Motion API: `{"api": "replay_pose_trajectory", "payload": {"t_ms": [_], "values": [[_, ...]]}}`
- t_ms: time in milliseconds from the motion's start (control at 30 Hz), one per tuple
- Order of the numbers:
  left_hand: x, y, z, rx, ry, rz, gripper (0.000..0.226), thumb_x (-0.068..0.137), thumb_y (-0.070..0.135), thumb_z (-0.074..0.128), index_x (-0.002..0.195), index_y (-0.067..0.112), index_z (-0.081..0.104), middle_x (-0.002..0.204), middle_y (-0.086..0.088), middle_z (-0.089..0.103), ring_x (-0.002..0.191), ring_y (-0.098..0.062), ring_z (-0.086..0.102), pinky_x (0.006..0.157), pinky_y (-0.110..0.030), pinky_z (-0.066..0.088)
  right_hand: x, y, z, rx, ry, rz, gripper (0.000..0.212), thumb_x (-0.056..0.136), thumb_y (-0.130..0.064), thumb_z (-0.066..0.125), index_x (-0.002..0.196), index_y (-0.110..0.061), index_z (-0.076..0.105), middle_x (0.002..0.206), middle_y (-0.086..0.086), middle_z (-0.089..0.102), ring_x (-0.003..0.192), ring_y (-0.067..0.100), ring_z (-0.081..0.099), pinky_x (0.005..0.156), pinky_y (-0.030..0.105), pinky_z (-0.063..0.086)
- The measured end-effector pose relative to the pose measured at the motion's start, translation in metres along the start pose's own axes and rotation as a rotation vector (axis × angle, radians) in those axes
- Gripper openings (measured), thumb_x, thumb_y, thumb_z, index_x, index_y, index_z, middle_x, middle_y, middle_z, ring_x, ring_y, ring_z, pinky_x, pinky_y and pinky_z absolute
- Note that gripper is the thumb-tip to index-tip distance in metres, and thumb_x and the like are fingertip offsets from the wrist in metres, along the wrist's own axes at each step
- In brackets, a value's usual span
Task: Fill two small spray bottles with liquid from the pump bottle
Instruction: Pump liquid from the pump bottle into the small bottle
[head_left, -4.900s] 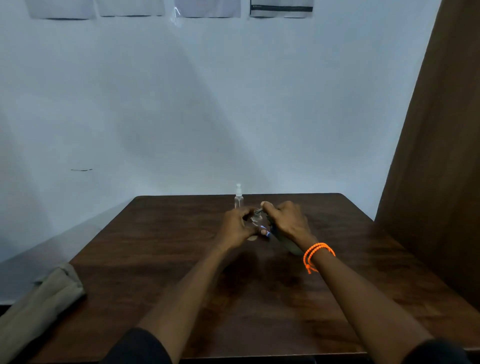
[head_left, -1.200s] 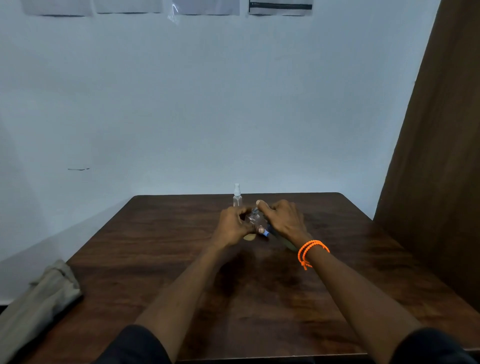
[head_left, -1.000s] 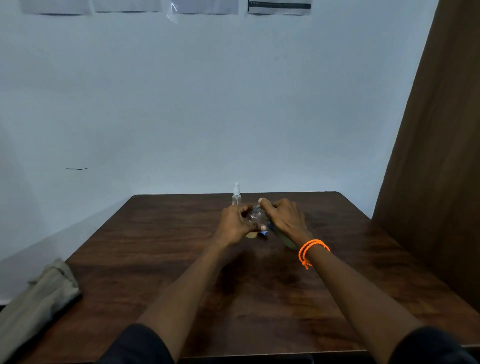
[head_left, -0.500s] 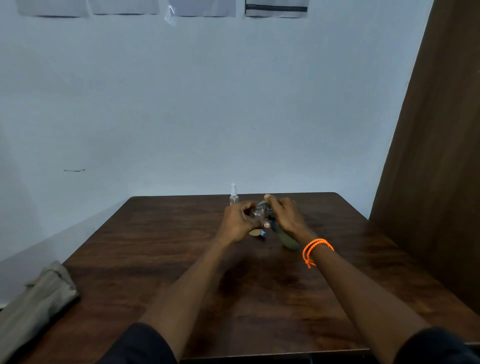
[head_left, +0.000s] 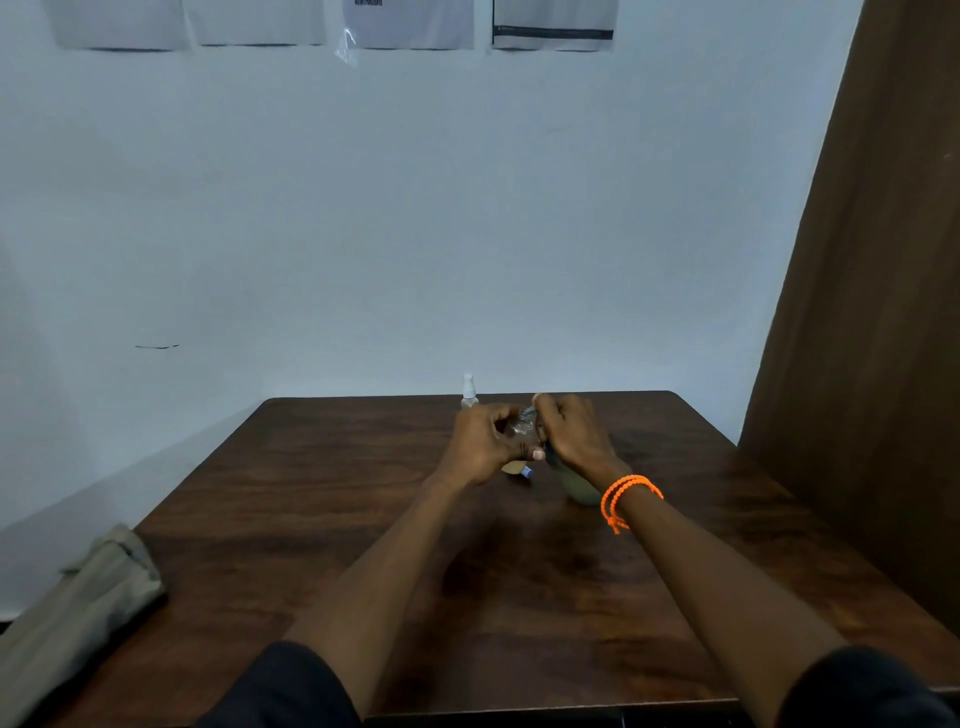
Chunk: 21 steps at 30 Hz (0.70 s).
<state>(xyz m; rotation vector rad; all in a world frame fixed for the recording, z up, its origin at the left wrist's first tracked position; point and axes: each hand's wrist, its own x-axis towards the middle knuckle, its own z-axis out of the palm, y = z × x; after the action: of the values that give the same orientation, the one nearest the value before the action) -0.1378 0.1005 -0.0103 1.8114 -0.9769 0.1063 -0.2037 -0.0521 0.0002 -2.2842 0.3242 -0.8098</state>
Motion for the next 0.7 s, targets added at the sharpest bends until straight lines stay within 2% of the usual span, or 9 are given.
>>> {"api": "replay_pose_trajectory", "payload": {"t_ms": [133, 200, 267, 367, 433, 567, 633, 700], "values": [[-0.002, -0.005, -0.001, 0.026, -0.005, 0.000, 0.041, 0.064, 0.022, 0.098, 0.098, 0.011, 0.078, 0.080, 0.001, 0.074, 0.070, -0.005, 0.059, 0.062, -0.020, 0.046, 0.000, -0.003, 0.002, -0.045, -0.005, -0.067, 0.054, 0.090, -0.044, 0.036, 0.062, 0.000, 0.049, 0.052, 0.011, 0.056, 0.062, 0.038, 0.056, 0.062, 0.054, 0.047], [-0.004, -0.006, -0.002, 0.006, 0.003, -0.004, 0.041, 0.063, 0.022, 0.098, 0.097, 0.013, 0.078, 0.078, 0.007, 0.072, 0.067, 0.002, 0.058, 0.061, -0.013, 0.044, 0.003, 0.000, 0.005, -0.026, -0.005, -0.069, 0.056, 0.092, -0.046, 0.037, 0.062, -0.001, 0.049, 0.053, 0.013, 0.057, 0.062, 0.039, 0.056, 0.063, 0.054, 0.049], [-0.004, -0.005, -0.003, -0.030, 0.021, -0.009, 0.037, 0.063, 0.021, 0.098, 0.093, 0.013, 0.077, 0.078, 0.008, 0.073, 0.065, 0.005, 0.057, 0.060, -0.011, 0.043, 0.007, 0.005, 0.010, 0.013, 0.014, -0.058, 0.060, 0.098, -0.051, 0.044, 0.056, -0.009, 0.053, 0.051, 0.007, 0.058, 0.058, 0.032, 0.058, 0.064, 0.051, 0.050], [-0.004, -0.001, -0.006, -0.065, 0.027, -0.017, 0.031, 0.065, 0.021, 0.097, 0.087, 0.014, 0.076, 0.077, 0.001, 0.074, 0.066, -0.004, 0.057, 0.059, -0.016, 0.044, 0.005, 0.008, 0.012, 0.111, 0.031, -0.017, 0.058, 0.102, -0.058, 0.056, 0.052, -0.030, 0.062, 0.052, -0.001, 0.063, 0.059, 0.021, 0.062, 0.068, 0.045, 0.052], [-0.004, 0.000, -0.007, -0.055, 0.025, -0.009, 0.031, 0.066, 0.023, 0.097, 0.088, 0.013, 0.077, 0.078, -0.004, 0.075, 0.067, -0.008, 0.057, 0.059, -0.020, 0.045, 0.000, 0.008, 0.011, 0.143, 0.028, 0.013, 0.059, 0.102, -0.064, 0.056, 0.051, -0.036, 0.066, 0.052, 0.000, 0.065, 0.060, 0.017, 0.065, 0.070, 0.042, 0.052], [-0.005, -0.001, -0.005, -0.022, 0.033, 0.003, 0.035, 0.065, 0.027, 0.097, 0.090, 0.013, 0.078, 0.079, -0.002, 0.076, 0.069, -0.010, 0.062, 0.063, -0.030, 0.049, -0.005, 0.011, 0.008, 0.201, -0.041, 0.114, 0.080, 0.097, -0.076, 0.052, 0.035, -0.025, 0.056, 0.042, -0.003, 0.055, 0.052, 0.015, 0.054, 0.068, 0.041, 0.045], [-0.005, -0.002, -0.005, -0.017, 0.028, -0.001, 0.036, 0.064, 0.027, 0.097, 0.092, 0.015, 0.078, 0.080, 0.001, 0.076, 0.071, -0.011, 0.066, 0.064, -0.027, 0.049, -0.005, 0.011, 0.006, 0.198, -0.063, 0.129, 0.081, 0.095, -0.076, 0.053, 0.034, -0.023, 0.052, 0.040, -0.003, 0.051, 0.050, 0.017, 0.051, 0.067, 0.042, 0.043], [-0.006, 0.000, -0.006, -0.011, 0.020, 0.007, 0.036, 0.064, 0.025, 0.097, 0.093, 0.015, 0.079, 0.080, 0.004, 0.076, 0.071, -0.005, 0.064, 0.062, -0.018, 0.047, -0.002, 0.011, 0.006, 0.183, -0.057, 0.116, 0.078, 0.100, -0.066, 0.055, 0.035, -0.023, 0.052, 0.038, -0.006, 0.049, 0.047, 0.014, 0.047, 0.064, 0.040, 0.040]]}}
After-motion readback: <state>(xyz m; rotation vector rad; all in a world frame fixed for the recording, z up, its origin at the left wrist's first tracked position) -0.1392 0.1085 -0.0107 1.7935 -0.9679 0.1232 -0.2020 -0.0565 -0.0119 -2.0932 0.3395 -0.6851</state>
